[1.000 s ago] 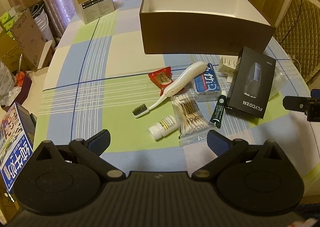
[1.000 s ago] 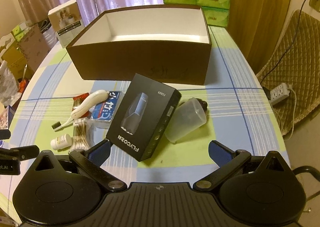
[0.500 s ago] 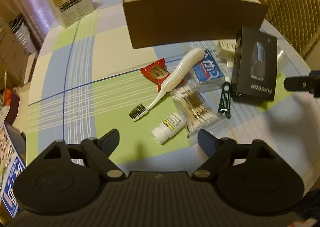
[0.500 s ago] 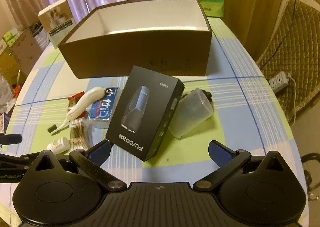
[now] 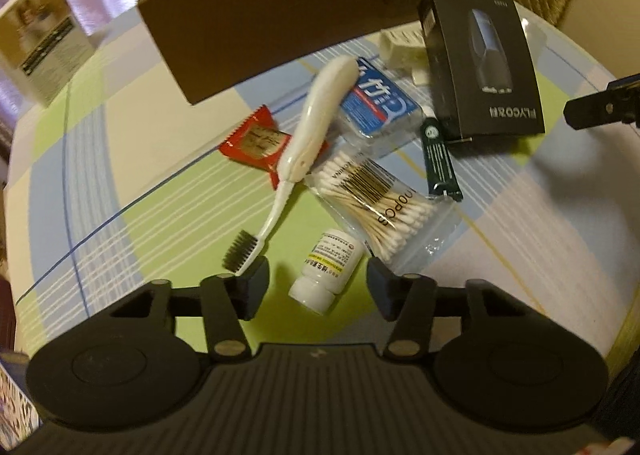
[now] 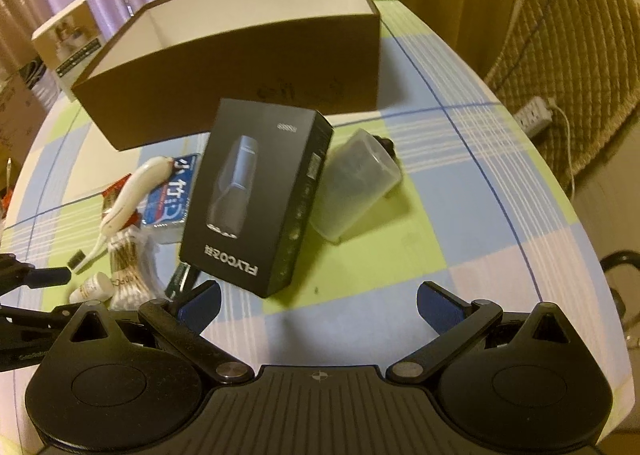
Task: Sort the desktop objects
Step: 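Close left tool on white medicine bottle while right tool grasps black FLYCO box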
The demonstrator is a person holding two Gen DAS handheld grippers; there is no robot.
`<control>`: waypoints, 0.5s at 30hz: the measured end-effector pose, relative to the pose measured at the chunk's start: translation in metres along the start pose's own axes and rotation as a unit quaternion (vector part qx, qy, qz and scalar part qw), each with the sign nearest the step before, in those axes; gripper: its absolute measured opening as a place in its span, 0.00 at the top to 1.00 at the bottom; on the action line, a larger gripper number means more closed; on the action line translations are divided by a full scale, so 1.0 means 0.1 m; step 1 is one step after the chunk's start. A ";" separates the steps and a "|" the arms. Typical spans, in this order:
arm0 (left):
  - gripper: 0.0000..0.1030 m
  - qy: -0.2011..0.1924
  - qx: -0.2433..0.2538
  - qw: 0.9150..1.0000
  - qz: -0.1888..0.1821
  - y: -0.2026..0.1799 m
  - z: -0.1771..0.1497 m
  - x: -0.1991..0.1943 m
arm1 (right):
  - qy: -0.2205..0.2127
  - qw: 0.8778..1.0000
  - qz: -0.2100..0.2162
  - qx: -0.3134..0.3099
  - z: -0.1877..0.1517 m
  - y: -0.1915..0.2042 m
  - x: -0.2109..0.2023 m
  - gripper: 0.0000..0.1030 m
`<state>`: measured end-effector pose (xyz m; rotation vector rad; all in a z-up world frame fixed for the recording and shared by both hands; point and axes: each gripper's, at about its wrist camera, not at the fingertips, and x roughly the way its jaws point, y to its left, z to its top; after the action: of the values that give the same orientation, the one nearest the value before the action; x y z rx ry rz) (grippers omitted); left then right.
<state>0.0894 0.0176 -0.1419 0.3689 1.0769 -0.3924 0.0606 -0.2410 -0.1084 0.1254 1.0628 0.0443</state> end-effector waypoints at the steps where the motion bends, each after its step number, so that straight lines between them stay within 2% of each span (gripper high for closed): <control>1: 0.57 0.001 0.005 1.000 -0.003 0.00 0.00 0.02 | 0.001 1.000 -0.002 0.003 -0.01 -0.01 0.00 0.02; 6: 0.66 0.003 0.024 1.000 -0.018 0.03 0.01 0.09 | 0.004 1.000 -0.010 0.016 -0.04 -0.03 0.00 0.02; 10: 0.77 0.001 0.029 0.999 -0.034 0.05 0.01 0.12 | -0.005 1.000 -0.008 0.022 -0.03 -0.01 -0.02 0.02; 15: 0.78 -0.005 0.012 0.999 -0.041 0.07 -0.03 0.10 | -0.015 1.000 -0.004 0.017 0.00 0.07 -0.03 0.02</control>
<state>0.0949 0.0237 -0.1518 0.3448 1.0814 -0.4802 0.0596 -0.2341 -0.1044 0.1517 1.0343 0.0183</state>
